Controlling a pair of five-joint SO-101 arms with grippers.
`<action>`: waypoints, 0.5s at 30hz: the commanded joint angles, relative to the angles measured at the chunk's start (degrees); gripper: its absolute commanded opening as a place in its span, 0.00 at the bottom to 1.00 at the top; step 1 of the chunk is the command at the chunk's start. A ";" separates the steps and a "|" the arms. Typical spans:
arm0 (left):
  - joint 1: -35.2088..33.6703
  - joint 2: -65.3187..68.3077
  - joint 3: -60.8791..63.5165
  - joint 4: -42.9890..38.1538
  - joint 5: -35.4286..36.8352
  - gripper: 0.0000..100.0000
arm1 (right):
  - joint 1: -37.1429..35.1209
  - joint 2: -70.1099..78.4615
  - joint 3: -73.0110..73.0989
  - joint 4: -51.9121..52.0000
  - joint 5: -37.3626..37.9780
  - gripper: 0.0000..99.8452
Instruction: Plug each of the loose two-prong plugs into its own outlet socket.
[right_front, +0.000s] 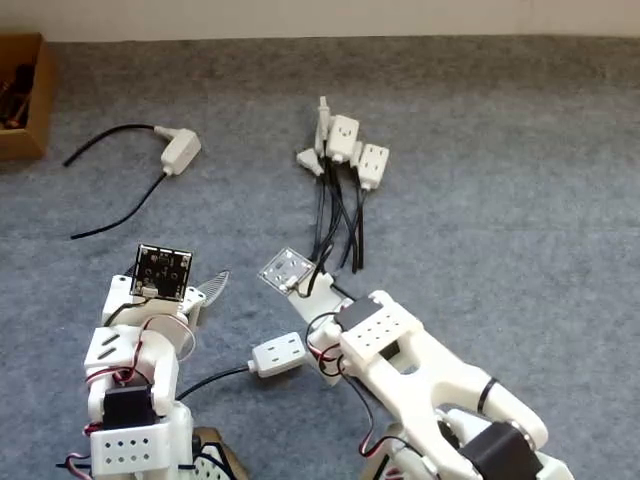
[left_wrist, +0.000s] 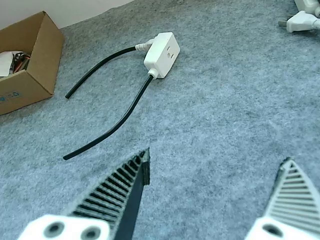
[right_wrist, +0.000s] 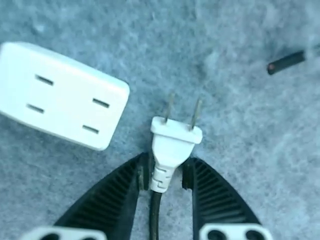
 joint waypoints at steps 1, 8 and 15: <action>0.66 -0.48 -0.13 -0.79 0.35 0.37 | 0.84 2.95 -0.22 -1.01 2.37 0.13; 0.66 -0.48 -0.13 -0.79 0.35 0.37 | 1.01 3.03 -0.31 -1.01 2.29 0.01; 0.22 -0.57 -0.66 -0.79 0.53 0.37 | 8.13 2.77 -6.11 8.13 2.55 0.01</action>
